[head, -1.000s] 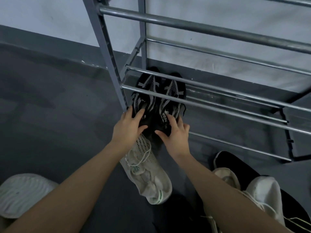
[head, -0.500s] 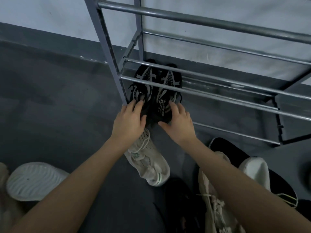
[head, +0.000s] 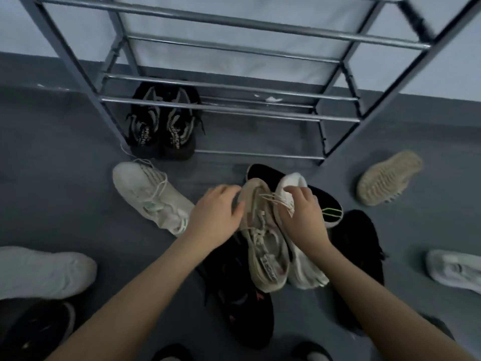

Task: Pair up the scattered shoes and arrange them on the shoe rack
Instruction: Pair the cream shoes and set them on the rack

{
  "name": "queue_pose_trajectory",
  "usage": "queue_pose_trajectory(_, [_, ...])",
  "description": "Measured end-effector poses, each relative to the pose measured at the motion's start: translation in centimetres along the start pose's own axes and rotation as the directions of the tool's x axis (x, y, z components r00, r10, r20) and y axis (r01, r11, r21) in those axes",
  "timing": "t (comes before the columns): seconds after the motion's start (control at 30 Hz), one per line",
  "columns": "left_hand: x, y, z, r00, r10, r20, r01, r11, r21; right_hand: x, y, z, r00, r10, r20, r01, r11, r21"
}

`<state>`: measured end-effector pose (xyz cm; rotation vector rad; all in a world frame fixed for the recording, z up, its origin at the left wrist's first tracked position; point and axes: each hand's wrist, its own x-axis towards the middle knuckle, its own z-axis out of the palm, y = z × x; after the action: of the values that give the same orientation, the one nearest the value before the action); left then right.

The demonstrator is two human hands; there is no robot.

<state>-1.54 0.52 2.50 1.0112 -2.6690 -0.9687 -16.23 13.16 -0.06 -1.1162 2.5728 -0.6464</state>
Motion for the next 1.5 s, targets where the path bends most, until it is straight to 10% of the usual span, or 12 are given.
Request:
queue_pose_trajectory(0.23, [-2.0, 4.0, 9.3, 0.961, 0.017, 0.276, -0.006, 0.999, -0.041, -4.3, 7.3, 0.2, 0.918, 0.364, 0.158, -0.377, 0.924, 0.059])
queue_pose_trajectory(0.37, [-2.4, 4.8, 12.0, 0.975, 0.007, 0.221, -0.046, 0.984, 0.173, -4.6, 8.7, 0.4, 0.950, 0.289, 0.117, -0.300, 0.950, 0.091])
queue_pose_trajectory(0.6, [-2.8, 5.5, 11.1, 0.981, -0.090, 0.173, 0.080, 0.995, 0.065, -4.4, 7.2, -0.9, 0.949, 0.126, -0.289, -0.076, 0.981, 0.178])
queue_pose_trajectory(0.8, [-4.5, 5.2, 7.2, 0.981, -0.194, -0.031, 0.169, 0.914, -0.368, -4.3, 2.2, -1.9, 0.974, 0.160, -0.160, -0.058, 0.860, 0.507])
queue_pose_trajectory(0.97, [-7.3, 3.4, 2.1, 0.955, -0.265, -0.132, 0.195, 0.898, -0.395, -4.6, -2.1, -1.3, 0.999, 0.037, -0.032, -0.009, 0.791, 0.611])
queue_pose_trajectory(1.5, [-10.4, -7.5, -4.9, 0.714, -0.585, -0.385, 0.260, 0.732, -0.630, -0.3, -16.3, 4.2, 0.915, -0.370, 0.161, 0.242, 0.823, 0.513])
